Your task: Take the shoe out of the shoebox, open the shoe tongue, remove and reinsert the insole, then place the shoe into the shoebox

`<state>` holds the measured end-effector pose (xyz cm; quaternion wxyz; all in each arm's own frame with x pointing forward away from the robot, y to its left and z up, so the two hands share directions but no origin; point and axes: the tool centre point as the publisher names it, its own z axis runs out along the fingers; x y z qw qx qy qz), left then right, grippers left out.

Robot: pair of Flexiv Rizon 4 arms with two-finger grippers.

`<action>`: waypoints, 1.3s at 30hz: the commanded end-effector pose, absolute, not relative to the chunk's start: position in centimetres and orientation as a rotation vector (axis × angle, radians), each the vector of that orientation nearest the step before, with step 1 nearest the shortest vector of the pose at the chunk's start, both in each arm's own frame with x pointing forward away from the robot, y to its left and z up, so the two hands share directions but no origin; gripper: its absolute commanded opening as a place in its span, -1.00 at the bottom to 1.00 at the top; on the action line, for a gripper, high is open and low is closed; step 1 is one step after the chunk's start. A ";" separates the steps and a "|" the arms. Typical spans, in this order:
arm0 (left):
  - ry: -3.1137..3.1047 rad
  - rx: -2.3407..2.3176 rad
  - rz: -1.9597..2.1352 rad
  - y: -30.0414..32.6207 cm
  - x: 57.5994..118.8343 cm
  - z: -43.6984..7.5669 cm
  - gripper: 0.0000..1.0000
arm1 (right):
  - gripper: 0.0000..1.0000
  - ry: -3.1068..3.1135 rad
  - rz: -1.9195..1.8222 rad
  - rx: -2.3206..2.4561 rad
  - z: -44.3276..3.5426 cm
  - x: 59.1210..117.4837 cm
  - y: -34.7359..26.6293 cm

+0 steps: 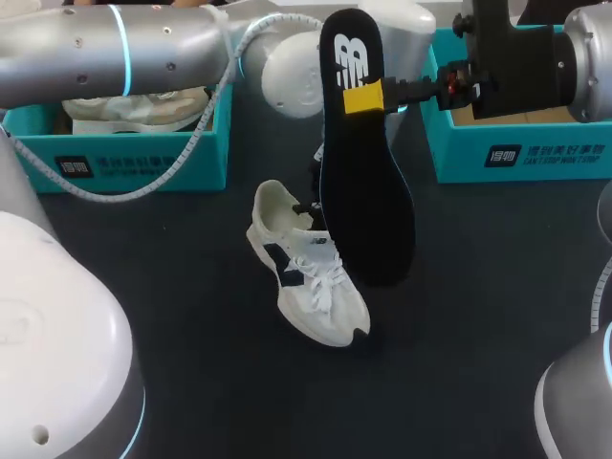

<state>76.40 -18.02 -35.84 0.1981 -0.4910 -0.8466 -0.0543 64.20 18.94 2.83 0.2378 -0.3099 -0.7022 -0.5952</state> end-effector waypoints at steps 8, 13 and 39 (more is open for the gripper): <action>-1.841 -2.058 -0.303 -18.5 76.4 -35.6 -1.00 | -1.00 -1.924 -1.630 -0.848 2.8 64.4 19.4; -1.944 -2.030 -0.284 -19.3 76.1 -36.0 -1.00 | -1.00 -1.924 -1.630 -0.848 2.8 64.4 19.4; -2.100 -1.912 -0.242 -22.1 75.0 -38.5 -1.00 | -1.00 -1.924 -1.630 -0.848 2.8 64.4 19.4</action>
